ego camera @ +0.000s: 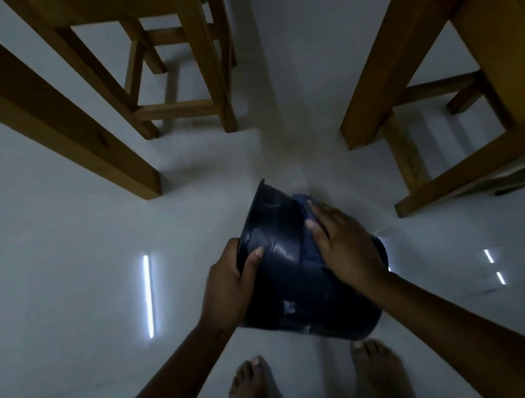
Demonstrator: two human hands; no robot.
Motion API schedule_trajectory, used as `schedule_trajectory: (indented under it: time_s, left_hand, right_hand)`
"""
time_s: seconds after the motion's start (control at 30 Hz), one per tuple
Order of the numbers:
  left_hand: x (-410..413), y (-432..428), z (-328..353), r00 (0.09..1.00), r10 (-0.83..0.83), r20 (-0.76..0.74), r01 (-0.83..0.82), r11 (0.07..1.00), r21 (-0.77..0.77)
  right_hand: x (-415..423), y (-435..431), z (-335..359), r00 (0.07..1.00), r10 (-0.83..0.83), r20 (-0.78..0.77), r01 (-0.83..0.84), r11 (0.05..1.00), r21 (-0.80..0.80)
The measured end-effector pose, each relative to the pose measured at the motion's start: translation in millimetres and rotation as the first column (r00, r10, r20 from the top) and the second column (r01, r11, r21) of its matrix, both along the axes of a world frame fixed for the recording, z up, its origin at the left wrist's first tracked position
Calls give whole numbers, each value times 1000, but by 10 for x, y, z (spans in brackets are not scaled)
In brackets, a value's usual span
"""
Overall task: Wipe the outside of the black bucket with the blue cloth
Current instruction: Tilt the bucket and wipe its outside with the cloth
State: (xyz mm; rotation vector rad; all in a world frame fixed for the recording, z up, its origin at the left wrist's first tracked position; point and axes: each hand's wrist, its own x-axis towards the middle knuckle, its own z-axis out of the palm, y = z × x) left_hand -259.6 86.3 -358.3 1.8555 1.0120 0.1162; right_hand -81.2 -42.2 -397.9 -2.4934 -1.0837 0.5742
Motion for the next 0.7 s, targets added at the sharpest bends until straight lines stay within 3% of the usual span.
schedule_trajectory:
  time_s: [0.07,0.17,0.27,0.37,0.47,0.57,0.7]
  left_hand:
    - [37,2,40,1000,-9,-13,9,1000,5]
    - [132,39,54,999,-23,-23,24,999,25]
    - [324,136,111,997,-76,5,76,997,18]
    - [327,148,142,989,-144,11,145,988,-56]
    - [206,111,114,987,-152,-60,155,986,62]
    - [313,157,118,985,-151,-82,164,969,183]
    - [529,173,140,983,-177,-41,182,951,252]
  right_hand:
    - [-7,-172,-12,997,-81,12,81,997,-20]
    - [-436,-321,103,985,63,160,-45,993,-113]
    - [-440,-230,110,969,137,207,-124,989,-76]
    - [72,-82,35,988,31,149,-31,1000,-3]
    - [248,-166,-1,993,-85,84,84,996,15]
    - [-328,-410,53,974,45,220,-26,996,-87]
    - [-559,-414,52,933,268,240,-267,963,-37]
